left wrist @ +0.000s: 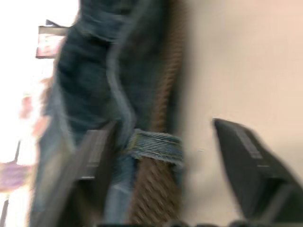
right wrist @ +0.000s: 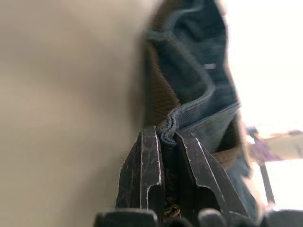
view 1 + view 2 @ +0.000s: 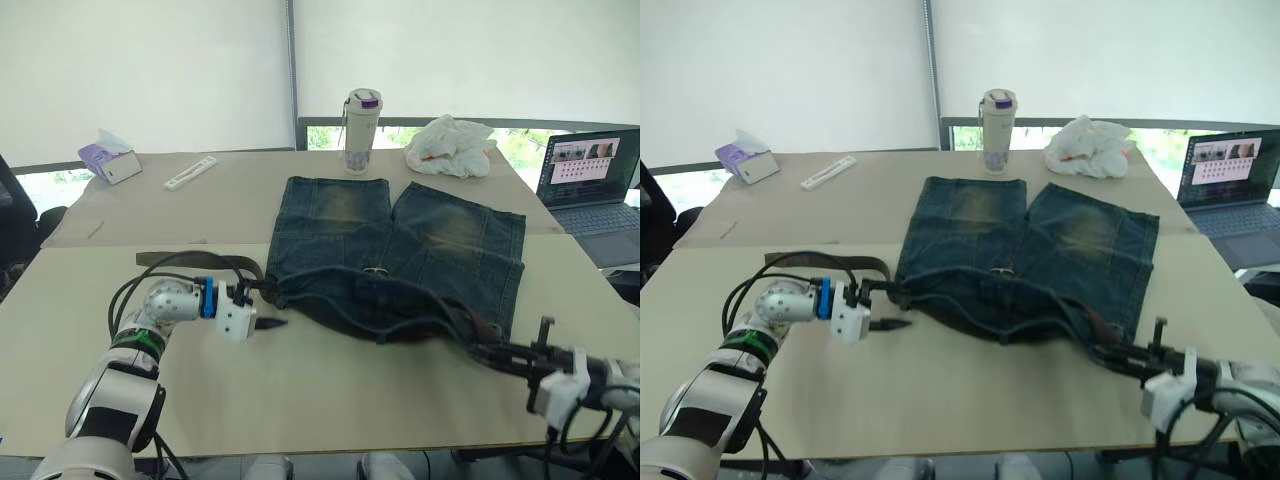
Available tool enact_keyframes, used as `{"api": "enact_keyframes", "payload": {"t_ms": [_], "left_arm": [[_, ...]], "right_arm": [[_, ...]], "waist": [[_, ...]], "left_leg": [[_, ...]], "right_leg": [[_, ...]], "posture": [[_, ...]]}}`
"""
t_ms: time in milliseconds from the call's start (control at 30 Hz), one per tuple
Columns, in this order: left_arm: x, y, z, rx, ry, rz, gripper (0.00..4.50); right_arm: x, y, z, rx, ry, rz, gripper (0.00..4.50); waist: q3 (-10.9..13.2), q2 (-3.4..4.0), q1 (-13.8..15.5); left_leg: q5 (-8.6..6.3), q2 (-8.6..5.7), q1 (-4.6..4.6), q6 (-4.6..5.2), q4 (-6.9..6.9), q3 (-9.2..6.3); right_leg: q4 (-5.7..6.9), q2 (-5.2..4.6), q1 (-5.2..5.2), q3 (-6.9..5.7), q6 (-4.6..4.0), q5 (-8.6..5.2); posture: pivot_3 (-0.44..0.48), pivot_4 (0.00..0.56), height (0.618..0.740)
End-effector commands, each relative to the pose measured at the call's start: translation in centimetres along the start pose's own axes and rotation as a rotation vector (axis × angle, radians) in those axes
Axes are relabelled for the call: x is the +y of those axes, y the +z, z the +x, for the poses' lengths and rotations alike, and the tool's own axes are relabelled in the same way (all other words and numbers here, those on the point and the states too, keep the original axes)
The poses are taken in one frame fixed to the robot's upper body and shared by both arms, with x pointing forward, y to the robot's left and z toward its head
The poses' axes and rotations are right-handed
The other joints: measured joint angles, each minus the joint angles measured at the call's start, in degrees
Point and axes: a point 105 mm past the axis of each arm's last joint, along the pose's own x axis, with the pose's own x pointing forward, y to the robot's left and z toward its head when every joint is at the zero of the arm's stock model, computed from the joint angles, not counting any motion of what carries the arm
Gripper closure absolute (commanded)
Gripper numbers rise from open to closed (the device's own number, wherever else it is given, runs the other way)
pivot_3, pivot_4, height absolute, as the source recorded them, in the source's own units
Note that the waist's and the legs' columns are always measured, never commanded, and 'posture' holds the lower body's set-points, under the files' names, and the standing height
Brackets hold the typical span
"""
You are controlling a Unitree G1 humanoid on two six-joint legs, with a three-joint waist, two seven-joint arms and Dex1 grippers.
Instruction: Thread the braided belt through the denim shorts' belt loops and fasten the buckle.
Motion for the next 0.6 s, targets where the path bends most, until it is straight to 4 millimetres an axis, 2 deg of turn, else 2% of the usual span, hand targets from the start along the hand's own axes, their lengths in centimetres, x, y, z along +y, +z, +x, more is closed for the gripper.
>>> {"api": "enact_keyframes", "payload": {"t_ms": [33,133,200,267,367,433,500,533,600], "left_arm": [[-0.7,0.2,-0.7,-0.021,-0.038,-0.066,0.0],[-1.5,0.2,-1.2,-0.045,-0.075,-0.175,0.0],[-2.1,-0.1,-1.7,-0.058,-0.108,-0.305,0.0],[-2.3,-0.2,-2.3,-0.08,-0.134,-0.467,0.0],[-2.8,0.2,-3.5,-0.086,-0.208,-0.694,0.0],[-2.8,1.0,-4.3,-0.097,-0.256,-0.801,0.0],[-1.9,1.7,-4.7,-0.134,-0.26,-0.898,0.0],[-1.3,2.0,-4.8,-0.158,-0.252,-0.927,0.0],[0.3,2.5,-4.8,-0.213,-0.222,-0.963,0.0]], "right_arm": [[1.5,1.3,-0.6,-0.053,0.026,-0.025,4.5],[2.8,1.7,-1.0,-0.051,0.058,0.066,4.5],[3.7,2.1,-1.3,-0.044,0.099,0.179,3.4],[2.9,1.9,-1.7,-0.023,0.069,0.262,2.77],[2.0,0.3,-2.7,0.092,0.049,0.556,1.72],[1.5,1.0,-2.9,0.081,0.088,0.823,1.07],[0.6,2.8,-3.0,0.024,0.172,1.119,0.31],[-0.2,3.3,-2.9,-0.002,0.182,1.188,0.03],[-2.1,3.2,-3.0,-0.019,0.145,1.27,0.03]], "waist": [[0.0,0.0,0.01],[-0.04,0.07,-0.2],[-0.05,0.09,-0.2],[-0.06,0.11,-0.33],[-0.01,0.03,-1.41],[0.01,0.1,-1.68],[0.06,0.2,-1.58],[0.1,0.25,-1.45],[0.12,0.18,-1.22]], "left_leg": [[-0.01,0.03,0.08,0.01,0.0,0.0],[-0.01,-0.05,0.22,0.01,0.0,0.02],[-0.01,-0.12,0.35,0.02,0.0,0.05],[-0.03,-0.17,0.35,0.05,0.02,0.1],[-0.07,-0.07,0.36,0.11,0.06,-0.15],[-0.08,-0.04,0.42,0.13,0.04,-0.35],[-0.16,-0.02,0.51,0.25,0.0,-0.45],[-0.24,-0.03,0.57,0.35,0.02,-0.49],[-0.33,-0.04,0.72,0.49,0.06,-0.52]], "right_leg": [[-0.01,-0.06,0.11,-0.03,0.0,-0.01],[0.04,-0.28,0.2,0.02,0.06,-0.08],[0.07,-0.34,0.31,0.05,0.11,-0.16],[0.09,-0.35,0.34,0.03,0.16,-0.25],[0.13,-0.29,0.37,0.06,0.14,-0.25],[0.14,-0.26,0.48,0.06,0.11,-0.27],[0.14,-0.28,0.72,0.01,0.06,-0.37],[0.14,-0.3,0.89,-0.06,0.07,-0.45],[0.11,-0.36,1.11,-0.16,0.14,-0.55]], "posture": [[0.0,0.15,0.74],[0.0,0.15,0.74],[0.0,0.15,0.74],[0.0,0.15,0.74],[0.0,0.15,0.74],[0.0,0.15,0.74],[0.0,0.15,0.74],[0.0,0.15,0.74],[0.0,0.15,0.74]]}}
